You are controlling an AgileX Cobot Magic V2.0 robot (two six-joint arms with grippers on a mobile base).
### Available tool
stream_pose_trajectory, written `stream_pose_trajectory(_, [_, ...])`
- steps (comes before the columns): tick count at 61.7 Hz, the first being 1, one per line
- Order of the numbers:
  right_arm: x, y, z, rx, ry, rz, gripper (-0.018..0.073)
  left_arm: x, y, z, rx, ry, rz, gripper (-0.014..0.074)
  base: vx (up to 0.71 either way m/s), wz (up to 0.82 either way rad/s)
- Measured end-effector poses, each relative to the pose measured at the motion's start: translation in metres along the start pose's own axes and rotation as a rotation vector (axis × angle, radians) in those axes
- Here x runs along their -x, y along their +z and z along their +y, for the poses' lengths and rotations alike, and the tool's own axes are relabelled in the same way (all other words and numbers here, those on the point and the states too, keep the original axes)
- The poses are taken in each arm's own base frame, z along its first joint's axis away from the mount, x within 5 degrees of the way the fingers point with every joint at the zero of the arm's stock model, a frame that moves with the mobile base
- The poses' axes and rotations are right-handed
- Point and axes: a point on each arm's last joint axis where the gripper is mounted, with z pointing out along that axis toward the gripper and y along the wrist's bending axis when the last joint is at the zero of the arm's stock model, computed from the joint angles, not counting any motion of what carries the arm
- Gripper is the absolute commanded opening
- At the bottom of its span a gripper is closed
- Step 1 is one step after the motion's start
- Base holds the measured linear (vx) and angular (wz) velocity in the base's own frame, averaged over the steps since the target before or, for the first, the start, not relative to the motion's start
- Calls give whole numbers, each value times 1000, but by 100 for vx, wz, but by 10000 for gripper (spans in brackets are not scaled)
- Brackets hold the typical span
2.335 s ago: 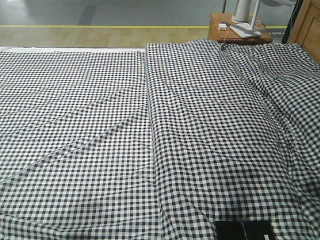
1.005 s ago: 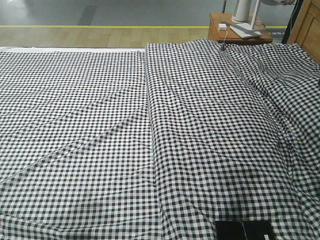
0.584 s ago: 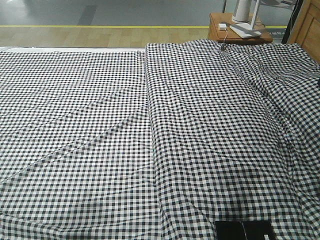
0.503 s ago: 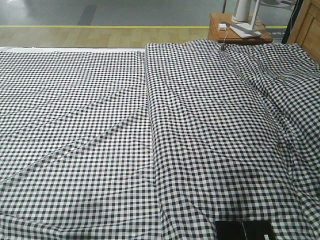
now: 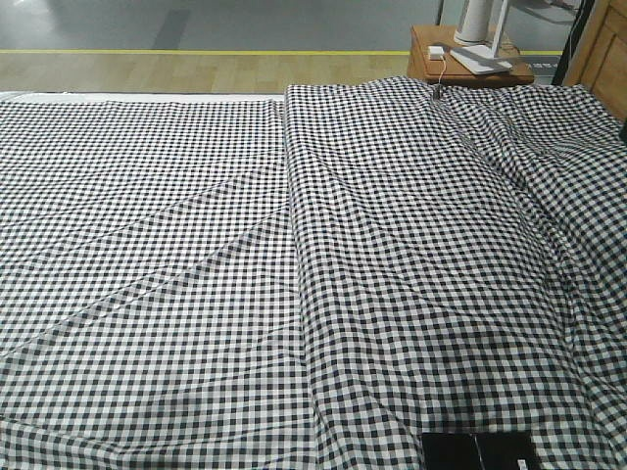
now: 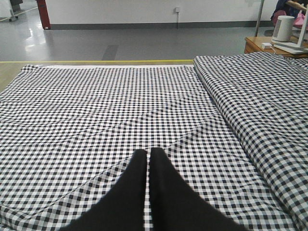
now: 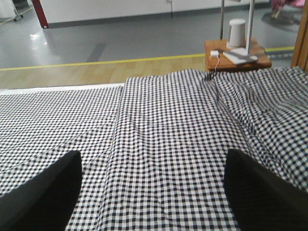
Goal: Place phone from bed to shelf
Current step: 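Lower the open right gripper toward the black phone on the sheet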
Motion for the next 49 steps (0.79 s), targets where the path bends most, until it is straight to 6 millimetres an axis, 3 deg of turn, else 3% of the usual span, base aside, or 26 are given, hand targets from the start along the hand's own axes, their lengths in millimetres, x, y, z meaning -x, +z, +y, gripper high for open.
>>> stream_pose_trajectory(8, [13, 10, -7, -48, 39, 56, 564, 0, 0, 0, 0, 0, 0, 1, 0, 0])
stream_pose_trajectory(21, [19, 28, -40, -204, 83, 206, 564, 0, 0, 0, 0, 0, 0, 1, 0, 0])
stream_pose_trajectory(35, [-8, 68, -84, -284, 90, 443, 564, 0, 0, 0, 0, 0, 0, 1, 0, 0])
stream_pose_trajectory(49, [-42, 104, -126, -232, 153, 612, 564, 0, 0, 0, 0, 0, 0, 1, 0, 0])
